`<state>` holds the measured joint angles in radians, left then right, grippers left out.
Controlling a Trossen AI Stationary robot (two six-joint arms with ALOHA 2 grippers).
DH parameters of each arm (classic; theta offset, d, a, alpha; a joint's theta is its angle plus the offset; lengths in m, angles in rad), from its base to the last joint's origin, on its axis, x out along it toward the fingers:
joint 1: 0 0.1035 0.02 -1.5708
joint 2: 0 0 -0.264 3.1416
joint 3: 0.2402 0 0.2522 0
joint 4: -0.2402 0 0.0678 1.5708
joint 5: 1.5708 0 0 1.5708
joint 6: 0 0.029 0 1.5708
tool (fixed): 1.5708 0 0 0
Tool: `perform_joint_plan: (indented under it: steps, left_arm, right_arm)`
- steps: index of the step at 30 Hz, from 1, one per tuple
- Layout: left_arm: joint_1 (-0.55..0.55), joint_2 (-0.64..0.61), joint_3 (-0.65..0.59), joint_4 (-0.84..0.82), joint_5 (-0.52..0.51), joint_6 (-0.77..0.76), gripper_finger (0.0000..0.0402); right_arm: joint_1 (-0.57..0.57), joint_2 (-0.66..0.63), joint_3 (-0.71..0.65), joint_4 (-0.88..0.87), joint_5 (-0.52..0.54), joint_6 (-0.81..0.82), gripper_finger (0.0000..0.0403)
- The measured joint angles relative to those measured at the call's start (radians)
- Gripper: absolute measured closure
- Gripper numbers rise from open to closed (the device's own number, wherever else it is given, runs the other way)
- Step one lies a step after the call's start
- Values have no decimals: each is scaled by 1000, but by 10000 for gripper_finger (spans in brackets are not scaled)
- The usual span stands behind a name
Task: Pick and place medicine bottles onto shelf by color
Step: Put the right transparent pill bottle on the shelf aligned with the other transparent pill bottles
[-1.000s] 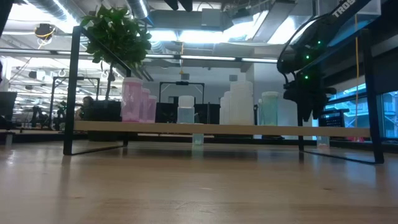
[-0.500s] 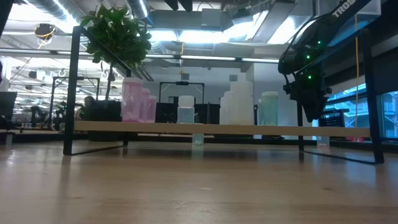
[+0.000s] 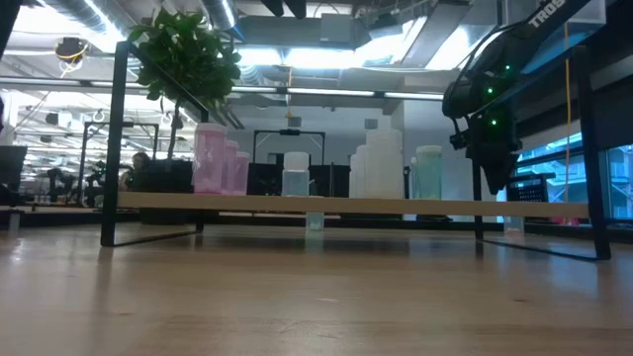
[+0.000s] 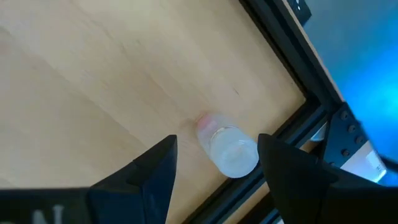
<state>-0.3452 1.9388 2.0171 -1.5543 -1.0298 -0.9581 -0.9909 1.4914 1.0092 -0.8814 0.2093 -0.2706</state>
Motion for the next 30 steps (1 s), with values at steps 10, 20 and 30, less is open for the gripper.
perform_joint_plan:
  steps: [10, 20, 30]
  left_arm:
    - [0, 0, 0, 0, 0, 0, 192]
    - [0, 0, 0, 0, 0, 0, 192]
    - [5, 0, 0, 0, -19, 2, 192]
  right_arm:
    - [0, 0, 0, 1, 18, -80, 177]
    - [0, 0, 0, -7, 34, -177, 177]
    - [0, 0, 0, 13, 52, -116, 177]
